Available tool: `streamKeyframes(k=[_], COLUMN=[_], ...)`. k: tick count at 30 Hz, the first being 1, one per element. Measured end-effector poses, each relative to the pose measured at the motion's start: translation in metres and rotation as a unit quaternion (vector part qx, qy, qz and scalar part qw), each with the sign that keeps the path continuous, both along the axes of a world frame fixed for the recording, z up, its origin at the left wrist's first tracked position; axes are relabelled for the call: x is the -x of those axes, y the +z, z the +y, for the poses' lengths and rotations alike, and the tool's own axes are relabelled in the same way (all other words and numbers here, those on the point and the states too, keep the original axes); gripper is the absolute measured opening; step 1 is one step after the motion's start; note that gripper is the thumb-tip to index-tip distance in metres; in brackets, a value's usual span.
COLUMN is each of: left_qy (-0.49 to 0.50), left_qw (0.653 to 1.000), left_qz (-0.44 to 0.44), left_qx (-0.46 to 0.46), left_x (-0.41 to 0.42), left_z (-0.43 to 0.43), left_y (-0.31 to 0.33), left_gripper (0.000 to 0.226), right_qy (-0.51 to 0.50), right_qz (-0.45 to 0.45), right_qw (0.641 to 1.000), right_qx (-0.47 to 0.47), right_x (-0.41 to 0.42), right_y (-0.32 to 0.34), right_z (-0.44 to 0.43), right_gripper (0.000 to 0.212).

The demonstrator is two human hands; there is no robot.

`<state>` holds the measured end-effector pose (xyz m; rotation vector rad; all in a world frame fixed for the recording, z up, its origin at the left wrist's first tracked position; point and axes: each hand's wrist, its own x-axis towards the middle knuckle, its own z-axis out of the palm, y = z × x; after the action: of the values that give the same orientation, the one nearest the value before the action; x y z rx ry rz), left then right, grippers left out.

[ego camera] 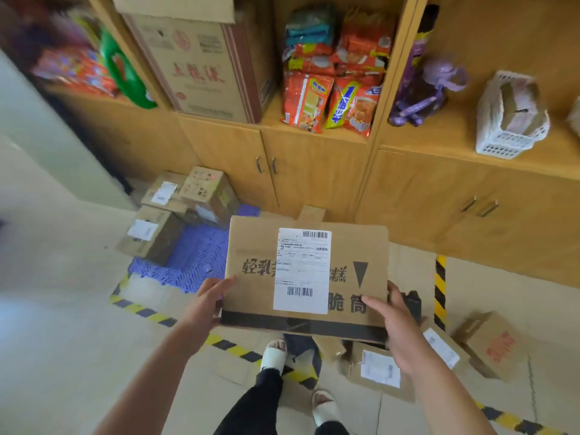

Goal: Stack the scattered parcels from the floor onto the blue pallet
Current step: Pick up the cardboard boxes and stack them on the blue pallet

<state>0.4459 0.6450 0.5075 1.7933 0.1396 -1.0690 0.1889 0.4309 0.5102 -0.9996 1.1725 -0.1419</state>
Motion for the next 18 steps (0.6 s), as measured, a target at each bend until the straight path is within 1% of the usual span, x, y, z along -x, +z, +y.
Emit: streamKeyframes(k=[3, 6, 9, 14, 18], left_qy=[0.065, 0.101, 0.147, 0.211, 0.240], left_qw=[0.998, 0.995, 0.989, 0.977, 0.971], left_qz=[-0.002, -0.010, -0.006, 0.006, 0.010], left_qx=[0.000, -0.021, -0.024, -0.006, 0.018], left_x=[0.035, 0.064, 0.078, 0.077, 0.055], left_z=[0.042, 0.087, 0.134, 0.210, 0.267], left_y=[0.003, 0.012, 0.025, 0.034, 0.027], left_gripper=[0.019, 0.025, 0.024, 0.020, 0.018], right_qy=[0.050, 0.107, 0.175, 0.265, 0.296], right_qz=[-0.007, -0.003, -0.016, -0.006, 0.015], right_qw=[0.999, 0.994, 0.984, 0.964, 0.953], right_qx=[0.005, 0.006, 0.014, 0.031, 0.058], right_x=[-0.006, -0.019, -0.041, -0.084, -0.128], right_y=[-0.003, 0.002, 0.011, 0.020, 0.023], right_z=[0.014, 0.034, 0.057, 0.105, 0.157], right_gripper=[0.050, 0.040, 0.037, 0.037, 0.038])
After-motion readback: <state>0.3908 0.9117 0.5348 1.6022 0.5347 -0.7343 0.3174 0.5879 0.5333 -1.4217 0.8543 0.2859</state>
